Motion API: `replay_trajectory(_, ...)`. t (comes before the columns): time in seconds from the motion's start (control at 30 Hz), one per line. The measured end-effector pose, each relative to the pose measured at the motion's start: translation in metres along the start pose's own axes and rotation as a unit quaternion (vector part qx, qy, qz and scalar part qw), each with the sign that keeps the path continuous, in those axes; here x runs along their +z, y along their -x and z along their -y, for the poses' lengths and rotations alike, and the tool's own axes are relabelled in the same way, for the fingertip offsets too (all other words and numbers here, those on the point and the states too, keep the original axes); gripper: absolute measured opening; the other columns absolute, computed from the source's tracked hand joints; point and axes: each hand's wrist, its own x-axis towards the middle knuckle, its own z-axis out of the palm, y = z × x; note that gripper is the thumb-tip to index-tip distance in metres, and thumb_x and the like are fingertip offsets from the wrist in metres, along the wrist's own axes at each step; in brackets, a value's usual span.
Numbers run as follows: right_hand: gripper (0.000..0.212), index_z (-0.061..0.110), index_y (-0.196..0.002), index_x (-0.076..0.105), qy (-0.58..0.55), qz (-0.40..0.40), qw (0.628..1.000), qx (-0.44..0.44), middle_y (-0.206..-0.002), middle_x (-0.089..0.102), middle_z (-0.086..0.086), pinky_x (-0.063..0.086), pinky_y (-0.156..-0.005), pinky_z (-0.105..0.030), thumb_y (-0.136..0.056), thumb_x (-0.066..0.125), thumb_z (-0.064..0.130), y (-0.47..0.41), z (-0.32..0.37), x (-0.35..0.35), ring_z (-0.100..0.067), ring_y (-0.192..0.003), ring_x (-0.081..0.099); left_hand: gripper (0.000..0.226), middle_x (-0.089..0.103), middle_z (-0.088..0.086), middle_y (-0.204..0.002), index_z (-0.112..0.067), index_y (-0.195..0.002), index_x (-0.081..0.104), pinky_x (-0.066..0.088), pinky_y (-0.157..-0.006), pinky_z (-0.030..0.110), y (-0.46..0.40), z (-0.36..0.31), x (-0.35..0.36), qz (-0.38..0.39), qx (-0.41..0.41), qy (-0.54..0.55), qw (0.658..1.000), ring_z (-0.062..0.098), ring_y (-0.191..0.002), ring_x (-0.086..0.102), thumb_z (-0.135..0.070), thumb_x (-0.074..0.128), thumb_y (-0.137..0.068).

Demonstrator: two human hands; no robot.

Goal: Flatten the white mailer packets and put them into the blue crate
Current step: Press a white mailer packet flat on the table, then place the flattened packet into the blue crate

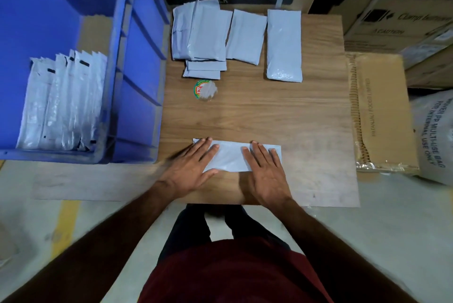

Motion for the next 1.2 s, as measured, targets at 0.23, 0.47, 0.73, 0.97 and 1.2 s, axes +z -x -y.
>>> replay_trajectory(0.23,0.060,0.012,-0.142,0.056,0.006,-0.079,0.996,-0.028,-0.144,0.057,-0.011,0.043,-0.113,-0.046,-0.082,0.058,0.014,-0.010,-0.010,-0.046,-0.030,-0.131,0.057,0.074,0.050,0.020,-0.149,-0.009,-0.152,0.035,0.047,-0.109,0.046,-0.017,-0.021,-0.034,0.006,0.035,-0.081,0.996,0.034,-0.133,0.055,-0.021,0.052,-0.082)
replay_trajectory(0.47,0.066,0.011,-0.141,0.058,0.020,-0.168,0.985,-0.014,-0.142,0.059,-0.012,0.044,-0.113,-0.043,-0.076,0.052,0.002,-0.018,-0.020,-0.110,-0.029,-0.126,0.060,0.098,0.050,0.013,-0.152,-0.018,-0.153,0.033,0.055,-0.099,0.043,-0.026,-0.024,-0.133,-0.093,0.039,-0.088,0.991,0.029,-0.134,0.055,-0.004,0.075,-0.065)
replay_trajectory(0.73,0.069,0.015,-0.149,0.050,-0.026,-0.287,0.956,-0.057,-0.150,0.052,-0.010,0.028,-0.119,-0.042,-0.084,0.034,0.002,-0.047,0.003,-0.185,-0.028,-0.140,0.048,0.086,0.051,0.015,-0.151,-0.015,-0.146,0.054,0.043,-0.109,0.055,-0.014,-0.004,-0.237,-0.200,0.066,-0.195,0.958,0.036,-0.136,0.053,0.008,0.055,-0.064)
replay_trajectory(0.97,0.066,0.016,-0.147,0.052,-0.048,-0.332,0.937,-0.100,-0.154,0.049,-0.007,0.028,-0.119,-0.043,-0.084,0.041,0.006,-0.074,0.062,-0.222,-0.024,-0.143,0.045,0.079,0.049,0.019,-0.151,-0.011,-0.146,0.052,0.046,-0.110,0.049,0.013,0.060,-0.278,-0.236,0.058,-0.220,0.945,0.037,-0.137,0.051,-0.002,0.036,-0.070)
replay_trajectory(1.2,0.067,0.017,-0.142,0.058,-0.051,-0.291,0.946,-0.130,-0.147,0.056,-0.007,0.028,-0.116,-0.039,-0.079,0.038,0.009,-0.109,0.178,-0.224,-0.024,-0.135,0.055,0.099,0.050,0.017,-0.151,-0.014,-0.144,0.057,0.030,-0.112,0.043,0.063,0.177,-0.297,-0.232,0.056,-0.237,0.942,0.038,-0.136,0.051,0.016,0.072,-0.051)
